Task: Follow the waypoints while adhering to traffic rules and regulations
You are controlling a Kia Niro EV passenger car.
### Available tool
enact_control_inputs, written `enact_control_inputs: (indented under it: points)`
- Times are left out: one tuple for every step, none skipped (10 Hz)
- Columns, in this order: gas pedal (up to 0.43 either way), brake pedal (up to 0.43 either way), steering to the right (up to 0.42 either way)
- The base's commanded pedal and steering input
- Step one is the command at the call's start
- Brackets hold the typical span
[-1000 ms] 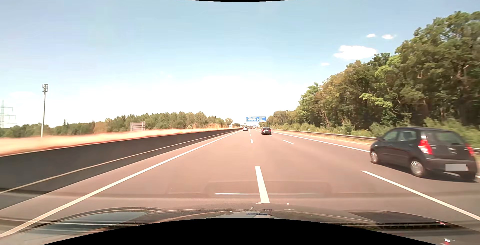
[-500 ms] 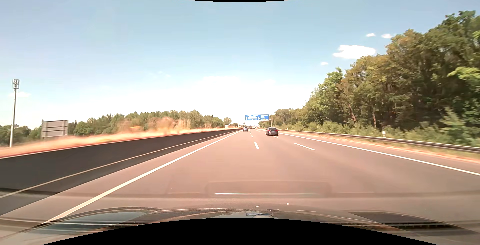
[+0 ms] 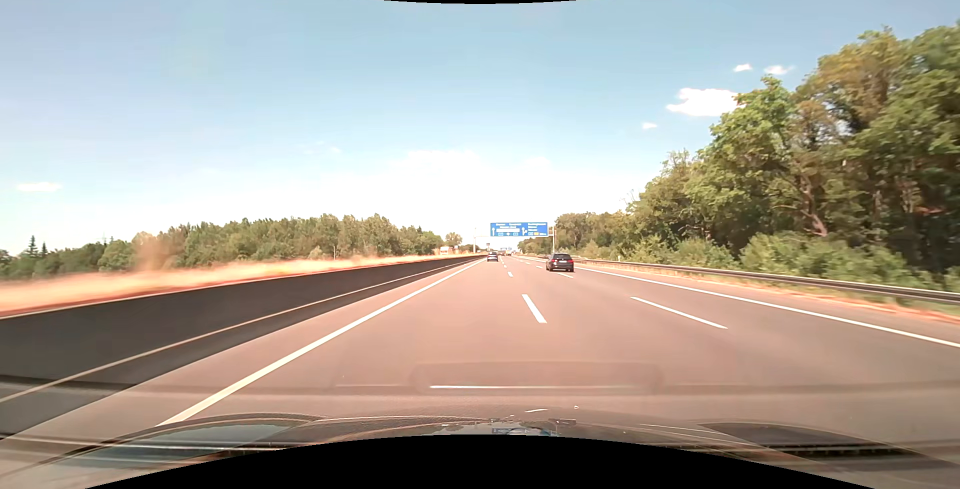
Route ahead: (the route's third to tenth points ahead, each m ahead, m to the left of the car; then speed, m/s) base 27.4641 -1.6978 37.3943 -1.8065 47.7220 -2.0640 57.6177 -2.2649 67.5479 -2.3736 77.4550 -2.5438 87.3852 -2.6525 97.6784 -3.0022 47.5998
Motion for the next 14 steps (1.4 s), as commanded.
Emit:
enact_control_inputs:
  points:
    - [0.713,0.000,-0.001]
    - [0.713,0.000,-0.001]
    - [0.713,0.000,-0.001]
    - [0.713,0.000,-0.001]
    - [0.713,0.000,-0.001]
    - [0.713,0.000,-0.001]
    - [0.713,0.000,-0.001]
    - [0.689,0.000,-0.001]
    - [0.689,0.000,-0.001]
    - [0.669,0.000,-0.001]
    - [0.661,0.000,-0.001]
    - [0.661,0.000,-0.001]
    - [0.650,0.000,0.000]
    - [0.630,0.000,0.000]
